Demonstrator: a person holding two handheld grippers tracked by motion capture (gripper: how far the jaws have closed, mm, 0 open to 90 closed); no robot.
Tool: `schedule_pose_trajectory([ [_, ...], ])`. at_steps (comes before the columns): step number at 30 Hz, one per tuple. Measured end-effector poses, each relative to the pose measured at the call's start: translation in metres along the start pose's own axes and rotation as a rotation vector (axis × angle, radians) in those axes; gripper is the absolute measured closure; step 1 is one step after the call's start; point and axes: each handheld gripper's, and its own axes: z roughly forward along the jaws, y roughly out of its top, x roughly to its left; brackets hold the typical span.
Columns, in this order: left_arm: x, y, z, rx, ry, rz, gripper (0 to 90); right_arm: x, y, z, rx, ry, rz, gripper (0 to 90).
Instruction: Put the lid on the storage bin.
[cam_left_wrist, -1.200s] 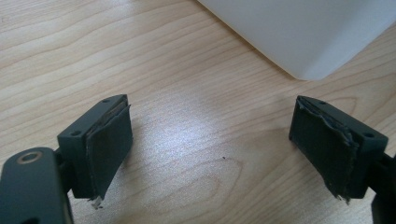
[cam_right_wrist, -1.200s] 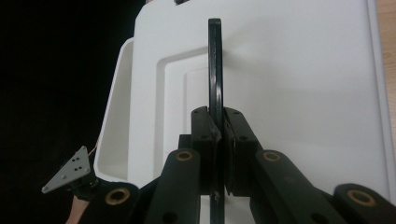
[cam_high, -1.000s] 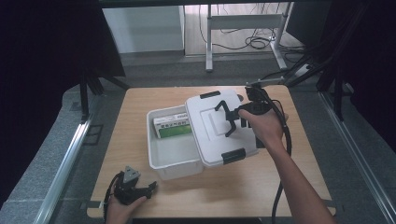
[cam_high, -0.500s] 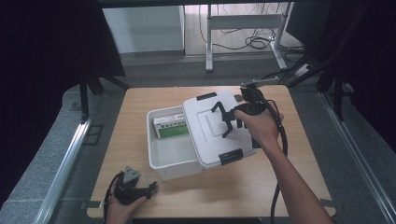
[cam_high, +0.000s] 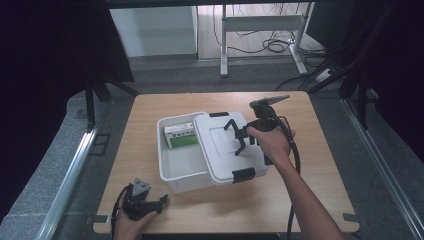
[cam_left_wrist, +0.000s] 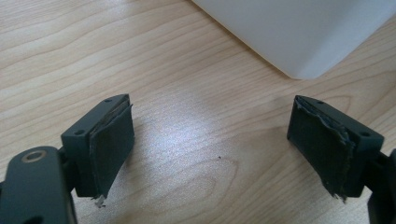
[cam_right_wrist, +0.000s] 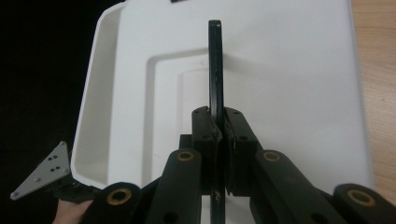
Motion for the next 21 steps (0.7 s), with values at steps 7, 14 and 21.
schedule_pose_trajectory([
  [7,0.0,0.0,0.0,0.003,0.002,0.0,14.4,0.017,0.008,-0.008,-0.002,0.015,-0.021,84.9],
  [14,0.0,0.0,0.0,0.003,0.002,0.0,14.4,0.031,0.013,-0.016,-0.008,0.017,-0.029,85.0],
  [21,0.0,0.0,0.0,0.003,0.002,0.001,14.4,0.042,0.019,-0.018,-0.006,0.016,-0.022,85.0],
])
